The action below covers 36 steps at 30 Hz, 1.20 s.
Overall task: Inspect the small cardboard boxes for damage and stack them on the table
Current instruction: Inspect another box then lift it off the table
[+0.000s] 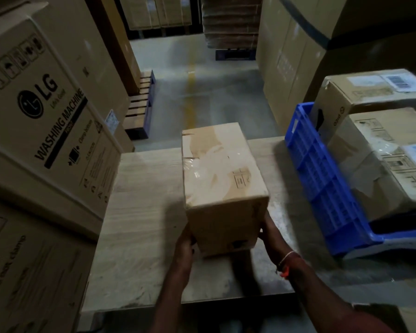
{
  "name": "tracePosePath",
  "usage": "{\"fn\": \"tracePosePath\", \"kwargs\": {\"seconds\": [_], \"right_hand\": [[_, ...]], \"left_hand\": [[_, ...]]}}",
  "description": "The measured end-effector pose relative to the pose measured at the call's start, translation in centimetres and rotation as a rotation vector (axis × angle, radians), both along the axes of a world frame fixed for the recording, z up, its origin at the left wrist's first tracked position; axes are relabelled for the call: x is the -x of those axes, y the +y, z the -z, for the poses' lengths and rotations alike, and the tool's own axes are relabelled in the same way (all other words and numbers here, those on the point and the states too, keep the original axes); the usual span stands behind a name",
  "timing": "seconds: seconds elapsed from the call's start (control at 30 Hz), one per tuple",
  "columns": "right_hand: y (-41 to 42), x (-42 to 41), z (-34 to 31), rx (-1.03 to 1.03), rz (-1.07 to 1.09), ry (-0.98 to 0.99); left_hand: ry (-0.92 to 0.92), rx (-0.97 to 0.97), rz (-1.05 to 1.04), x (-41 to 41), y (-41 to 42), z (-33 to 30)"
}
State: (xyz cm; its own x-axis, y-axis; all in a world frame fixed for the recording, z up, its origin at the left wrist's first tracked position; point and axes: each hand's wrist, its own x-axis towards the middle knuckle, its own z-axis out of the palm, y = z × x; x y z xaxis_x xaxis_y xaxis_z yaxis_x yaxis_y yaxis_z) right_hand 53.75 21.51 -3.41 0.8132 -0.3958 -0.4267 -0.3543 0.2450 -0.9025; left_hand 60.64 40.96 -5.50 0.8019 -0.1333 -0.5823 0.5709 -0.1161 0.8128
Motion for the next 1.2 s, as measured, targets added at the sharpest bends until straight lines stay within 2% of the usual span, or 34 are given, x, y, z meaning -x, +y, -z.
{"fn": "tracePosePath", "kwargs": {"seconds": [0.07,0.23,0.4,0.47,0.6,0.77,0.9,0.97,1.07,1.13,1.2], "right_hand": [[-0.6,-0.1,-1.3,0.048,-0.051,-0.031],[-0.5,-0.4,-5.0,0.199,-0.144,-0.171],[0.7,0.7,-7.2,0.165,-0.105,-0.31],[0.9,1.1,-7.6,0.187,-0.081,-0.338],[0.8,0.9,-7.6,0.368,-0.081,-0.326],[0.7,-0.3,-8.1,0.282,-0.086,-0.31],[-0.6,-2.0,-8.1,0.145,-0.155,-0.144],[-1.4,-2.8,-8.2,0.146,-0.184,-0.095],[-2.5,-3.7,-8.2,0.29,-0.181,-0.116],[-3.0,-3.9,-8.5,0.514,-0.151,-0.143],[-2.9,-3.9,-8.9,0.758,-0.228,-0.229]], "left_hand": [[-0.06,-0.006,0.031,-0.6,0.4,-0.1],[-0.135,0.109,-0.039,-1.7,0.4,-1.9],[-0.198,0.191,-0.171,-3.3,0.9,-3.4],[-0.209,0.256,-0.059,-3.4,1.4,-4.6],[-0.105,0.357,0.127,-4.1,2.2,-5.8],[-0.09,0.241,0.233,-4.9,1.5,-6.8],[-0.065,0.118,0.323,-6.3,0.4,-8.2],[-0.104,0.038,0.334,-7.0,0.2,-8.8],[-0.187,-0.054,0.332,-7.5,0.0,-9.4],[-0.246,-0.06,0.28,-7.3,-0.2,-10.0],[-0.329,-0.077,0.22,-6.9,-0.4,-10.5]]}}
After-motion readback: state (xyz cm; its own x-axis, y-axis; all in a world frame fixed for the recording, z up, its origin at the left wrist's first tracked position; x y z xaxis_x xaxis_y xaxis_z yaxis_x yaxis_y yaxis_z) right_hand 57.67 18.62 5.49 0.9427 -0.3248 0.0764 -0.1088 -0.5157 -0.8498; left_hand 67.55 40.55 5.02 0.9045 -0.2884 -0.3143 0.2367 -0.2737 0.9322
